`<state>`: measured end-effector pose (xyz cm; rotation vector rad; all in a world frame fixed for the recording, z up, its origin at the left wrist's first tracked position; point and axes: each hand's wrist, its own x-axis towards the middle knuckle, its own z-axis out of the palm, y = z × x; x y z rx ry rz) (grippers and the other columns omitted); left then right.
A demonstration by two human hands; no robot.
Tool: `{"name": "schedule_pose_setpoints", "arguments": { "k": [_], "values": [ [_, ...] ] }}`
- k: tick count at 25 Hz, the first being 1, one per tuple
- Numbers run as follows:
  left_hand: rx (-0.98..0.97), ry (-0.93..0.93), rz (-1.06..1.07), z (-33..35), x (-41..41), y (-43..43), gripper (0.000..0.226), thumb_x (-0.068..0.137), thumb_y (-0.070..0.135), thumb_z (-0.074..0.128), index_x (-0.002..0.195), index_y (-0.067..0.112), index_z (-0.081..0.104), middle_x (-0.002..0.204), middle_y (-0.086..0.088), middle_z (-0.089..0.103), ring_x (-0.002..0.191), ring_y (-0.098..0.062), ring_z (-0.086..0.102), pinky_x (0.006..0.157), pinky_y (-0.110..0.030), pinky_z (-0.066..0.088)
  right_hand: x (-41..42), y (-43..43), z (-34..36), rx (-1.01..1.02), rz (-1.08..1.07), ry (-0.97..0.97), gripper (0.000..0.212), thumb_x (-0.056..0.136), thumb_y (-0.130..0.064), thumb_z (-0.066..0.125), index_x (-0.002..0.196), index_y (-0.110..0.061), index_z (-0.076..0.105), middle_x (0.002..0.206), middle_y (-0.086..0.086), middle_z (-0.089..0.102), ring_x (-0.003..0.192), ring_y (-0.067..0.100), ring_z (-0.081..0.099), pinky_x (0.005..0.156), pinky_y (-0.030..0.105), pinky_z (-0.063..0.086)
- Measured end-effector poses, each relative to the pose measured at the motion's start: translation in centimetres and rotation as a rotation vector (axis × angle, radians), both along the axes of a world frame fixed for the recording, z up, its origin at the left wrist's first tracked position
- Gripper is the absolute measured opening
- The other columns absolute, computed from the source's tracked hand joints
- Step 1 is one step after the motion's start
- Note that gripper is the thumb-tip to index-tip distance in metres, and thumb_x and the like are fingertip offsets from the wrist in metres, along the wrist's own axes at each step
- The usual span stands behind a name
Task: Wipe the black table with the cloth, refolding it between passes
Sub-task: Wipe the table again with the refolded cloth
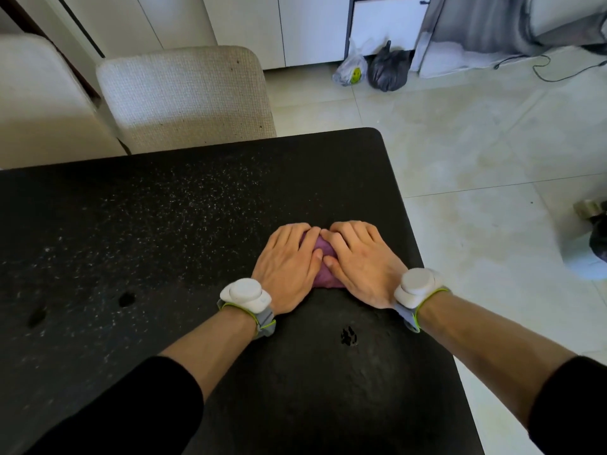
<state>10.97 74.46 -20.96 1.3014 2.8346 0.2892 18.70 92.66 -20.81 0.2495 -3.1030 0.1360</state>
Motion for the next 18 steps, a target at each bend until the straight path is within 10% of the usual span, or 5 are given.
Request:
{"name": "schedule_pose_setpoints", "arguments": {
  "k": [18],
  "values": [
    [0.011, 0.053, -0.301, 0.8, 18.0, -9.0, 0.049, 0.106, 0.032, 0.038, 0.143, 0.002, 0.046, 0.144, -0.014, 0.047, 0.137, -0.028, 0.043, 0.122, -0.043, 0.026, 21.2, -7.4, 0.0, 0.021, -0.004, -0.038, 0.07, 0.106, -0.055, 0.028, 0.156, -0.005, 0.026, 0.147, 0.014, 0.041, 0.136, 0.033, 0.039, 0.118, 0.045, 0.033]
  ]
}}
